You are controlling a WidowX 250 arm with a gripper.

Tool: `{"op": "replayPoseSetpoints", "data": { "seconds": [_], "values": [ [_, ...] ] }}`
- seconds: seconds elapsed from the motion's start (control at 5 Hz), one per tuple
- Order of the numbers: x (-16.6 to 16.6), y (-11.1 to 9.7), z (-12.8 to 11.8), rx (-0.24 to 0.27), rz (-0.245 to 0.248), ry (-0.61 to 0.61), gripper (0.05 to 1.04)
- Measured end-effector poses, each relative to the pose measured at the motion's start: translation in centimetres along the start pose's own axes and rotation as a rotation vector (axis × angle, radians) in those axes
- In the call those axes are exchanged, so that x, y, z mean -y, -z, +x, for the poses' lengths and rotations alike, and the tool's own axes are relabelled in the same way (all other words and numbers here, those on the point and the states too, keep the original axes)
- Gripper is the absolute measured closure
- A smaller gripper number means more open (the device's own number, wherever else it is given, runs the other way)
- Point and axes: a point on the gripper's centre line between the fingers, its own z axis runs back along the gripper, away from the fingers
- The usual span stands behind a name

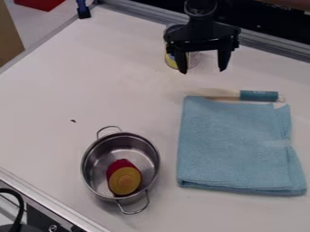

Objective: Put the can in the left side of the table

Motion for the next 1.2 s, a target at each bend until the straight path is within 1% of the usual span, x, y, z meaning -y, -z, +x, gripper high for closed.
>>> {"op": "replayPoseSetpoints", "data": {
  "seconds": [0.2, 0.4, 0.6, 0.8, 1.0, 1.2],
  "values": [
    [-0.4, 1.2, -0.6, -0.032, 0.021, 0.007, 0.087],
    [0.3, 1.8, 0.6, 0.024, 0.045, 0.198, 0.087],
    [1.5, 0.9, 1.7, 0.019, -0.008, 0.408, 0.087],
    [2.3, 0.5, 2.4, 0.066, 0.023, 0.668, 0.087],
    [3.8, 1.1, 2.9, -0.01, -0.008, 0.915, 0.087],
    [4.9, 1.1, 3.9, 0.007, -0.015, 1.106, 0.087]
  ]
}}
